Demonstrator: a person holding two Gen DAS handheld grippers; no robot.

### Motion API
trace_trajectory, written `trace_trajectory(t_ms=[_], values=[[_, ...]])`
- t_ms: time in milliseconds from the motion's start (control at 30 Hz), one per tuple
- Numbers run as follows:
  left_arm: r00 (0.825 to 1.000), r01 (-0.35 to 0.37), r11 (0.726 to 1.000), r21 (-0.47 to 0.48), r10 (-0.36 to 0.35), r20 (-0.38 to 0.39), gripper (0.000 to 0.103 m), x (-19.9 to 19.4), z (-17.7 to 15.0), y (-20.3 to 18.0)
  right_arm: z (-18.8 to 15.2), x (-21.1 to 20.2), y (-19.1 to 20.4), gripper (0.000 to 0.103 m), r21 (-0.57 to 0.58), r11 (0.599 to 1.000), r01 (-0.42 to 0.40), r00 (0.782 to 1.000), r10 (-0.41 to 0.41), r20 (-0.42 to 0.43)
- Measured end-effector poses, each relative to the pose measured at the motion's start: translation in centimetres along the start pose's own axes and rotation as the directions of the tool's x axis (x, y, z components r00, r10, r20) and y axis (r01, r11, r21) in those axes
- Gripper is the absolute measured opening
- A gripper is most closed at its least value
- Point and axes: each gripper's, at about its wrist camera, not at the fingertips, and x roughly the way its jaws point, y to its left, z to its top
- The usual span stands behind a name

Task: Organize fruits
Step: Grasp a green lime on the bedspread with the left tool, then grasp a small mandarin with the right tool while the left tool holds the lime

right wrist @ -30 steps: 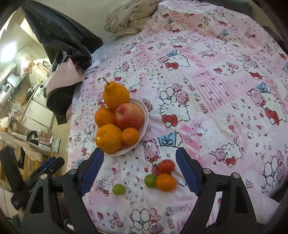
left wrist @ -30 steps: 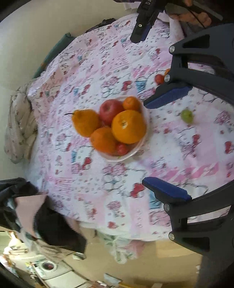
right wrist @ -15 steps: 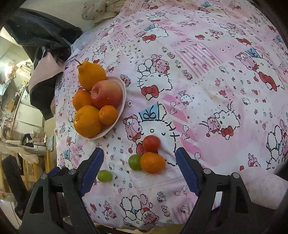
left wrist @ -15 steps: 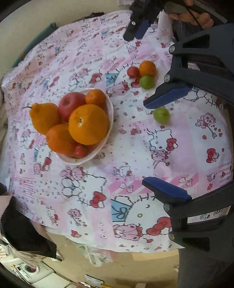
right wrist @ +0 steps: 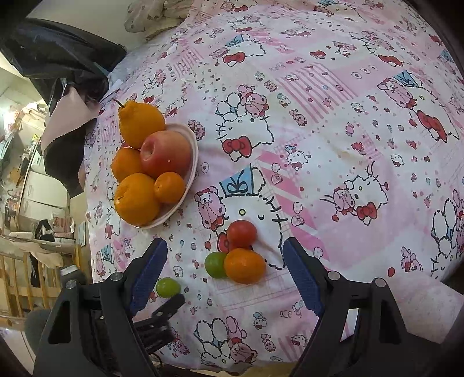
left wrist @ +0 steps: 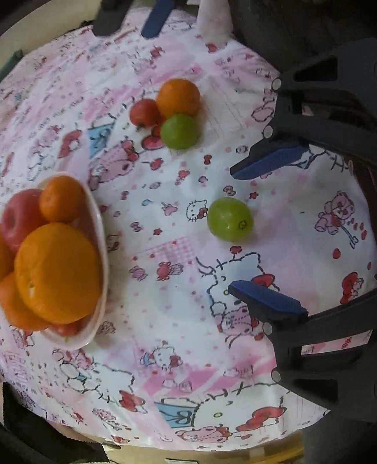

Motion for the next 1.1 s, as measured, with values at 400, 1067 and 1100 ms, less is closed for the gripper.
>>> trace_trajectory(t_ms=[400, 1067, 1100], values=[[0.999, -0.003, 0.998, 0.056, 0.002, 0.033, 0.027, -0.4, 0.1, -1.1, 0.1, -0.2, 0.0, 0.085, 0.003, 1.000, -0.007, 1.000, 0.007, 0.001], [0.975, 0.039, 0.987, -0.155, -0.004, 0.222, 0.026, -8.4, 0.7, 5.3, 0.1, 1.1, -2.1, 0.085, 0.045, 0.995, 0.084, 0.995, -0.081, -0.062], [0.974, 0.047, 0.985, -0.169, -0.008, 0.226, 0.026, -8.6, 0.9, 5.6, 0.1, 1.3, -2.3, 0.085, 0.039, 0.995, 0.091, 0.993, -0.088, -0.074]])
